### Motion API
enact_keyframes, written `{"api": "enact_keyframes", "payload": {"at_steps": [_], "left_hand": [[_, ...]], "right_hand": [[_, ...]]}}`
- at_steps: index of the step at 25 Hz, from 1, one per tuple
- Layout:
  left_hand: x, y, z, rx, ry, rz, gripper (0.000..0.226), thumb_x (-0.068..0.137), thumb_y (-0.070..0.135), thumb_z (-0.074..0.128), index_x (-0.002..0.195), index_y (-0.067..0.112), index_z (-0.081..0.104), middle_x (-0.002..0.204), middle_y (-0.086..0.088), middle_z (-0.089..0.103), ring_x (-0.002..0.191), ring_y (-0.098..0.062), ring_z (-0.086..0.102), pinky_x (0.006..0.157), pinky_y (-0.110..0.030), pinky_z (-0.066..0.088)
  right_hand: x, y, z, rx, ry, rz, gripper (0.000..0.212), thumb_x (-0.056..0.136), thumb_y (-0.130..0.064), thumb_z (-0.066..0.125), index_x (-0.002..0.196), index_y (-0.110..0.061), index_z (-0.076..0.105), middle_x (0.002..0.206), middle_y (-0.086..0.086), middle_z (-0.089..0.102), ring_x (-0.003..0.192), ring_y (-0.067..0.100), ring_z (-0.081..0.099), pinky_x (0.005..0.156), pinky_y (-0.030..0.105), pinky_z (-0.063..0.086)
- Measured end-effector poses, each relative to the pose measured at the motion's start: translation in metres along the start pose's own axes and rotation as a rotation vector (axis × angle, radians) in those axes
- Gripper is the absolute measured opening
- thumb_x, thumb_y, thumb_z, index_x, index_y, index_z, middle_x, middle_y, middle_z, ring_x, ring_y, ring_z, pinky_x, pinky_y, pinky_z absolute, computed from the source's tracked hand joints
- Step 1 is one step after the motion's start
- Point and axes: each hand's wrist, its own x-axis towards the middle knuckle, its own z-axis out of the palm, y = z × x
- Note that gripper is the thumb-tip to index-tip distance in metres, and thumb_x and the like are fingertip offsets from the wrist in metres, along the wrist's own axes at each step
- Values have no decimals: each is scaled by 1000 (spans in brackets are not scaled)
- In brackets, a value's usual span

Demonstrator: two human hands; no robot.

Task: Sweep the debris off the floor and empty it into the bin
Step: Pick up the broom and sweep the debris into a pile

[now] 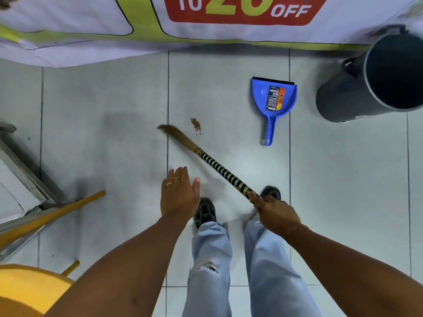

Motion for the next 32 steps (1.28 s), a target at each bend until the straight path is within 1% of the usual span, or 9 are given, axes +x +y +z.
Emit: {"api": "enact_keyframes", "payload": {"at_steps": [5,11,17,19,21,24,26,30,32], "left_hand": [[5,35,9,75,6,46,56,98,36,34,142,3,31,149,-18,38,144,-32,25,119,-43,24],[6,78,28,115,-20,44,56,99,38,29,145,6,27,153,-14,33,146,-28,19,120,-41,18],[12,138,39,145,-30,-17,56,99,37,30,144,5,28,152,-16,34,146,-29,19,121,-42,20],[18,168,46,134,-23,-24,56,99,36,32,144,4,28,152,-16,34,146,-29,20,120,-43,21],[28,196,54,112,-9,-35,55,99,35,33,143,2,29,151,-16,35,145,-31,21,120,-43,22],[56,241,71,86,-15,-14,55,98,32,34,143,1,28,151,-17,36,145,-31,22,119,-42,23],[81,266,82,51,-36,-4,56,97,31,38,144,1,27,151,-17,36,144,-31,23,118,-42,23],[159,310,117,-113,-101,-85,65,93,32,48,145,3,24,152,-17,32,142,-30,27,116,-42,25],[214,326,152,-132,-129,-135,66,90,32,54,142,1,28,149,-19,37,139,-33,32,112,-43,30]], "right_hand": [[2,50,-16,-156,-148,16,54,95,-21,35,143,-42,22,129,11,53,105,32,61,85,39,51],[37,111,-37,-172,-27,81,48,96,-29,38,141,-40,28,117,11,59,105,34,60,82,40,49],[25,153,-48,-61,50,-117,53,95,-28,40,144,-41,23,118,14,57,96,36,64,74,40,49],[11,175,-44,-15,136,-112,55,91,-31,50,142,-40,30,109,13,61,78,36,67,62,38,49],[6,194,-41,31,334,-98,58,78,-27,68,132,-36,47,80,10,65,42,32,60,40,33,48],[14,225,-38,145,500,19,42,83,-31,47,125,-31,51,63,7,62,25,30,45,26,27,40],[26,241,-43,321,532,175,46,88,-33,37,132,-27,51,73,13,64,36,35,53,34,34,46],[85,276,-41,696,466,595,51,98,-36,37,147,-23,26,115,18,61,95,41,61,78,46,51],[134,289,-33,801,483,683,53,98,-38,39,146,-19,27,117,19,60,101,41,59,82,45,49]]}}
